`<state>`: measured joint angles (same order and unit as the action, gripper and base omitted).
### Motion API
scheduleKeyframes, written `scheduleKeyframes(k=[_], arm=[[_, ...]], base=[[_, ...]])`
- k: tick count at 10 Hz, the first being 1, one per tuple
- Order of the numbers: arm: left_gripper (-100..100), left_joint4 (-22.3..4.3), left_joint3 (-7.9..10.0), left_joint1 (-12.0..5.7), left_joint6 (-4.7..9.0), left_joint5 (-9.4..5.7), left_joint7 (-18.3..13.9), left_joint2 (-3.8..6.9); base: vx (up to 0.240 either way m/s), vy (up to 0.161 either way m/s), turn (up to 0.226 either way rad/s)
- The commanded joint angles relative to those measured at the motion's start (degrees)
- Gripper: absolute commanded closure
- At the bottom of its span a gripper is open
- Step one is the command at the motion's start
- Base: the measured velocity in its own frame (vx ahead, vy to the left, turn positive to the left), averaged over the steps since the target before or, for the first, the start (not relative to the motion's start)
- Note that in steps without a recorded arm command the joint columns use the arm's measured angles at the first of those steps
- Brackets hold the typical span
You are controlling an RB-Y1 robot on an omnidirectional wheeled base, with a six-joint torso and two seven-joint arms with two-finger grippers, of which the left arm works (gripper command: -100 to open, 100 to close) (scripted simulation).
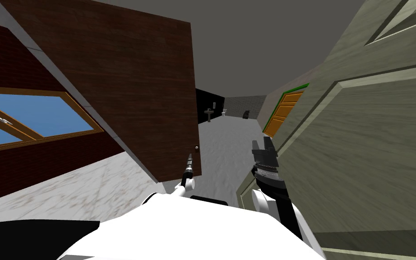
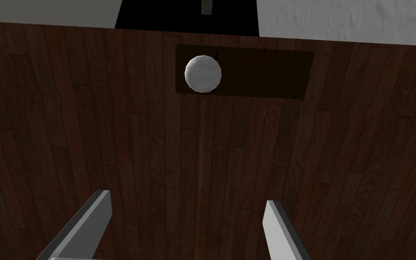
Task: Push the door open
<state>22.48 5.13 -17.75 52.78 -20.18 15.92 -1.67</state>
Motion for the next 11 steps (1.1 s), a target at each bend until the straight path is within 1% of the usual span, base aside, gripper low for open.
scheduleKeyframes(k=[1,2,3,4,5,6,7,9,10,11], arm=[[-100,1.95,-0.11,0.48,-0.54,0.05,0.03,0.01],[-100,1.74,-0.84,0.39,-0.53,0.01,-0.14,-0.83],[-100,1.68,-1.03,0.36,-0.52,0.0,-0.19,-1.08],[-100,2.33,-0.82,0.66,-0.88,0.01,0.17,-0.96],[-100,2.28,-0.83,0.65,-0.83,0.0,0.16,-0.09],[-100,2.28,-0.83,0.65,-0.83,0.0,0.16,-0.09],[-100,2.26,-0.78,0.63,-0.83,-0.01,0.18,1.03],[-100,2.26,-0.78,0.63,-0.83,-0.01,0.18,1.03],[-100,2.2,-0.65,0.59,-0.81,-0.05,0.22,2.74],[-100,2.16,-0.56,0.56,-0.8,-0.07,0.25,3.36]], base=[[0.011,-0.016,-0.01],[-0.015,-0.111,0.07],[-0.031,-0.179,0.064],[-0.012,-0.076,0.017],[0.01,0.126,0.041],[0.033,0.153,-0.001],[0.091,0.125,0.008],[0.069,0.087,0.005],[0.111,0.067,-0.005],[0.222,0.078,-0.015]])
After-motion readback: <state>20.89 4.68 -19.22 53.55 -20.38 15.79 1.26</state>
